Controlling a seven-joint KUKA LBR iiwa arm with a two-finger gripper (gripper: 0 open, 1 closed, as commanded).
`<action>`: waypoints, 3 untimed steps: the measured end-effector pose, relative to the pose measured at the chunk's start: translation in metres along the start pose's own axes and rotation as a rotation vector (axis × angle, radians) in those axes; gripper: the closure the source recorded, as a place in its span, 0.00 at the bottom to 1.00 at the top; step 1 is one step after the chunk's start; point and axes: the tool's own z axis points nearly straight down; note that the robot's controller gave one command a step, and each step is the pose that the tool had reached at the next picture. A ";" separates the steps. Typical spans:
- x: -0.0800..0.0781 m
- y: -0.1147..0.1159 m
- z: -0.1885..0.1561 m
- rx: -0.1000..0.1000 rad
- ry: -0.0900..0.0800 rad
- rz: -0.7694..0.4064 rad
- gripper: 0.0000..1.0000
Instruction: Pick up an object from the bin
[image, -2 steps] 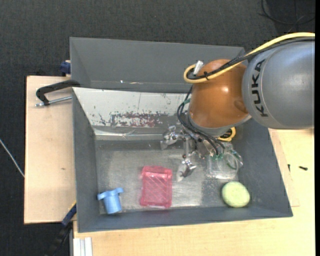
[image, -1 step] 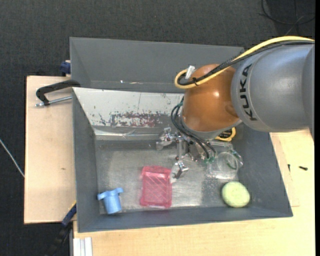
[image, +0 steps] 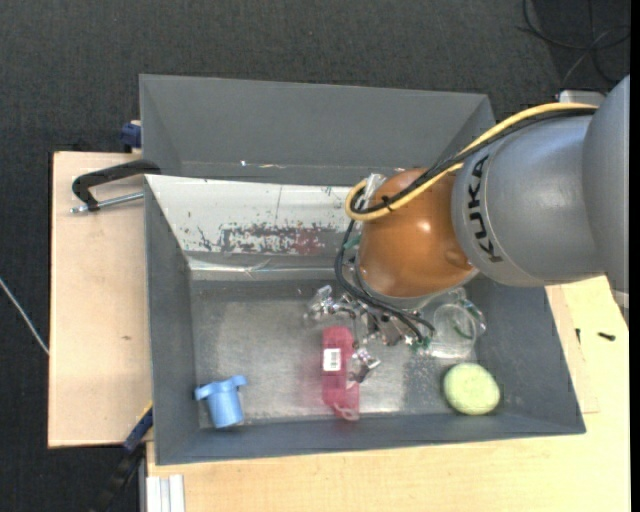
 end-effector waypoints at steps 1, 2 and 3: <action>-0.023 0.094 0.016 -0.001 -0.006 -0.031 1.00; -0.023 0.094 0.016 -0.001 -0.006 -0.031 1.00; -0.036 0.106 -0.023 -0.002 -0.001 -0.292 1.00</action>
Offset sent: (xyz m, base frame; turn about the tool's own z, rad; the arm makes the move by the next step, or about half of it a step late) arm 0.0000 0.0000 0.0000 0.0000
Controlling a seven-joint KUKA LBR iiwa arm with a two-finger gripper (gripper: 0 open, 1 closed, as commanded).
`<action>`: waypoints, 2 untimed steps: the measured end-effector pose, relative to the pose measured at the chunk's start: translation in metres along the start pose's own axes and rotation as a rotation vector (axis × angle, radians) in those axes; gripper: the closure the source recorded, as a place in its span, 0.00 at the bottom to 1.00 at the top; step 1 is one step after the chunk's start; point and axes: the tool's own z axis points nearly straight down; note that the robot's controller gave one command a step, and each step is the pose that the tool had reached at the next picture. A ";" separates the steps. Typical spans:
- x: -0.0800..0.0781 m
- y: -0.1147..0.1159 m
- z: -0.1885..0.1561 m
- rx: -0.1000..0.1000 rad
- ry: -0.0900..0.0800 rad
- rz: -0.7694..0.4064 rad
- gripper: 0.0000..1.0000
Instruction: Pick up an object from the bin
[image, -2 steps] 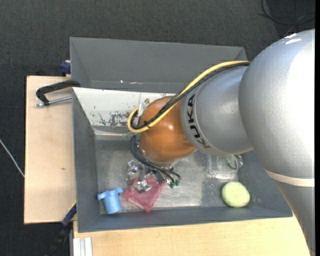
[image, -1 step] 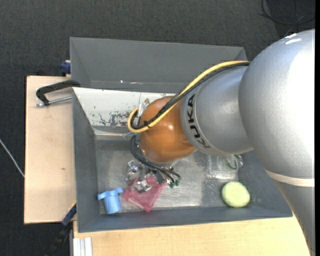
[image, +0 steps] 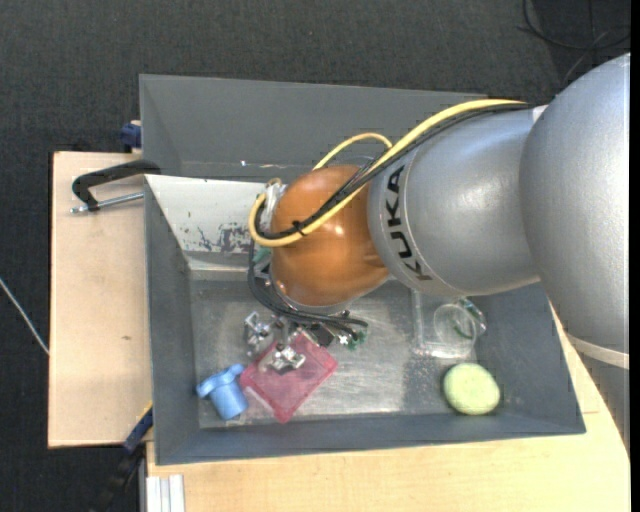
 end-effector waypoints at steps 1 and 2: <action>0.000 0.000 0.000 0.000 0.000 0.000 1.00; 0.007 -0.012 -0.126 0.001 0.001 0.035 1.00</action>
Offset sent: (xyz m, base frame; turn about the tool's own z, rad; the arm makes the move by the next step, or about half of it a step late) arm 0.0018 -0.0154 0.1248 0.0341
